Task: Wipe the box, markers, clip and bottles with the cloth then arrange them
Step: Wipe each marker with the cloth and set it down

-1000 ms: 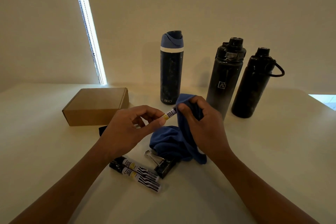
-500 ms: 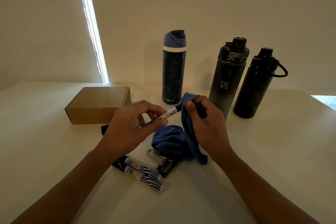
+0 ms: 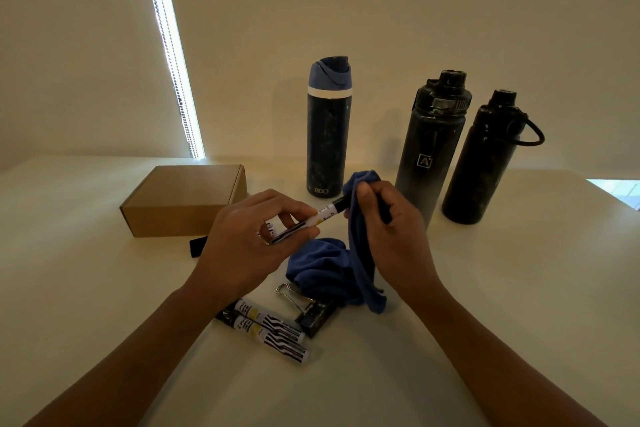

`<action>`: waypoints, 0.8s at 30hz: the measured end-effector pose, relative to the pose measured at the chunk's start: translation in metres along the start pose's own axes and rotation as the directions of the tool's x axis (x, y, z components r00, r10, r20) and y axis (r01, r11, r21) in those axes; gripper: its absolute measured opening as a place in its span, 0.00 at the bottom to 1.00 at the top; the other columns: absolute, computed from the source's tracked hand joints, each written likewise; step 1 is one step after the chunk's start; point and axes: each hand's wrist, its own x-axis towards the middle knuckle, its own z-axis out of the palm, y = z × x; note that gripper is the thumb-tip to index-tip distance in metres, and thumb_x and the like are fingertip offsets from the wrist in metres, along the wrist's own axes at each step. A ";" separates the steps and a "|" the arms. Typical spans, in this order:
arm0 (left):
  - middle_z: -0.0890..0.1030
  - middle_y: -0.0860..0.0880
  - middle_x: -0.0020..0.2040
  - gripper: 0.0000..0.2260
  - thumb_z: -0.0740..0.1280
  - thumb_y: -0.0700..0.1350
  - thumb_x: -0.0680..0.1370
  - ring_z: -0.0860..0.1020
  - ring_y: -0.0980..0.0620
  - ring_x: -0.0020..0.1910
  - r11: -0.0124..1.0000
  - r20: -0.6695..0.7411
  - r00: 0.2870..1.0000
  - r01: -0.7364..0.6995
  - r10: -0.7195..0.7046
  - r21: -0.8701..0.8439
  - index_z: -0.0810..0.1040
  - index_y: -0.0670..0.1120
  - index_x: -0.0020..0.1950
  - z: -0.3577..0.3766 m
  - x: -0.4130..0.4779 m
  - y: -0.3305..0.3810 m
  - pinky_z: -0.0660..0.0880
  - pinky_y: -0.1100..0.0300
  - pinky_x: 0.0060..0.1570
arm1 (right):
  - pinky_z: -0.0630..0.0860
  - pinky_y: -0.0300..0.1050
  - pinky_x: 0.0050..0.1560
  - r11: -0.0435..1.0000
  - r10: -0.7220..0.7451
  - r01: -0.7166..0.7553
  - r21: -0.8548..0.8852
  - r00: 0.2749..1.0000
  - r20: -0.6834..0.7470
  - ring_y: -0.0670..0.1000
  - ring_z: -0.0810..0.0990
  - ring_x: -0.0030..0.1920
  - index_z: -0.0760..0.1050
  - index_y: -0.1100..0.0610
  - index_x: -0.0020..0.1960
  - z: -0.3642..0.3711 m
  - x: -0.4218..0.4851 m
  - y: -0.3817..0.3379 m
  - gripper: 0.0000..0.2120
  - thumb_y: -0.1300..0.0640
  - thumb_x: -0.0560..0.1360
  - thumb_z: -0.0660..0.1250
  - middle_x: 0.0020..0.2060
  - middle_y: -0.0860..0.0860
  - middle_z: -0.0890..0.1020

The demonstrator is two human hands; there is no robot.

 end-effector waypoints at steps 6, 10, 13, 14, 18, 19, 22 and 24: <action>0.84 0.56 0.50 0.12 0.77 0.52 0.75 0.83 0.54 0.45 1.000 -0.015 1.000 0.005 -0.005 0.009 0.86 0.50 0.57 -0.002 0.000 -0.003 0.83 0.57 0.40 | 0.77 0.34 0.38 0.997 -0.012 0.013 -0.071 1.000 0.016 0.42 0.81 0.39 0.76 0.47 0.50 0.003 -0.001 0.001 0.12 0.39 0.77 0.67 0.38 0.44 0.81; 0.84 0.58 0.50 0.11 0.78 0.49 0.75 0.83 0.55 0.46 1.000 -0.006 1.000 -0.005 0.005 -0.024 0.86 0.50 0.57 0.001 -0.001 0.004 0.81 0.59 0.38 | 0.79 0.38 0.38 0.999 0.035 -0.035 -0.042 0.999 -0.004 0.47 0.81 0.38 0.75 0.50 0.51 0.002 0.008 0.008 0.14 0.42 0.81 0.57 0.37 0.49 0.81; 0.84 0.58 0.50 0.12 0.78 0.50 0.75 0.83 0.55 0.46 1.000 -0.005 1.000 0.004 -0.004 -0.014 0.86 0.50 0.57 0.001 -0.002 0.002 0.82 0.60 0.38 | 0.77 0.31 0.41 0.998 0.042 -0.040 -0.038 0.998 0.039 0.44 0.81 0.43 0.75 0.49 0.55 0.006 0.006 0.012 0.12 0.42 0.79 0.62 0.41 0.45 0.81; 0.84 0.57 0.50 0.12 0.78 0.50 0.75 0.83 0.54 0.45 1.000 -0.006 1.000 0.004 -0.004 -0.010 0.86 0.50 0.57 0.001 -0.002 0.000 0.82 0.60 0.38 | 0.75 0.29 0.43 0.997 0.044 -0.040 -0.065 0.998 0.052 0.42 0.80 0.44 0.74 0.49 0.56 0.007 0.004 0.012 0.13 0.42 0.78 0.65 0.42 0.43 0.81; 0.84 0.56 0.51 0.13 0.77 0.52 0.75 0.83 0.54 0.45 1.000 -0.005 1.000 0.008 -0.008 -0.002 0.86 0.49 0.57 0.001 -0.002 -0.002 0.83 0.60 0.39 | 0.75 0.31 0.40 0.995 0.024 -0.021 -0.101 0.999 0.032 0.44 0.80 0.41 0.75 0.49 0.54 0.006 0.004 0.011 0.12 0.41 0.79 0.64 0.41 0.43 0.81; 0.84 0.57 0.51 0.13 0.78 0.51 0.75 0.83 0.54 0.46 1.000 -0.005 1.000 0.007 -0.007 -0.008 0.86 0.49 0.57 0.002 -0.002 0.000 0.82 0.60 0.39 | 0.76 0.33 0.37 0.995 0.005 -0.004 -0.096 1.000 0.016 0.45 0.80 0.38 0.75 0.49 0.52 0.004 0.005 0.010 0.13 0.41 0.80 0.61 0.38 0.45 0.80; 0.83 0.57 0.51 0.13 0.79 0.50 0.75 0.83 0.55 0.45 1.000 -0.010 1.000 -0.024 0.024 0.006 0.86 0.49 0.57 0.003 -0.002 0.002 0.82 0.60 0.38 | 0.78 0.40 0.36 0.999 0.031 -0.030 -0.024 0.999 0.029 0.50 0.79 0.36 0.75 0.51 0.53 0.003 0.007 0.012 0.15 0.42 0.82 0.55 0.37 0.52 0.80; 0.84 0.56 0.51 0.13 0.79 0.50 0.75 0.83 0.55 0.45 0.999 -0.009 0.999 -0.032 0.032 0.009 0.86 0.49 0.57 0.002 -0.002 0.001 0.82 0.61 0.38 | 0.79 0.39 0.37 0.998 0.039 -0.036 -0.047 0.997 0.065 0.48 0.80 0.38 0.74 0.50 0.54 0.006 0.007 0.014 0.14 0.41 0.80 0.58 0.38 0.49 0.80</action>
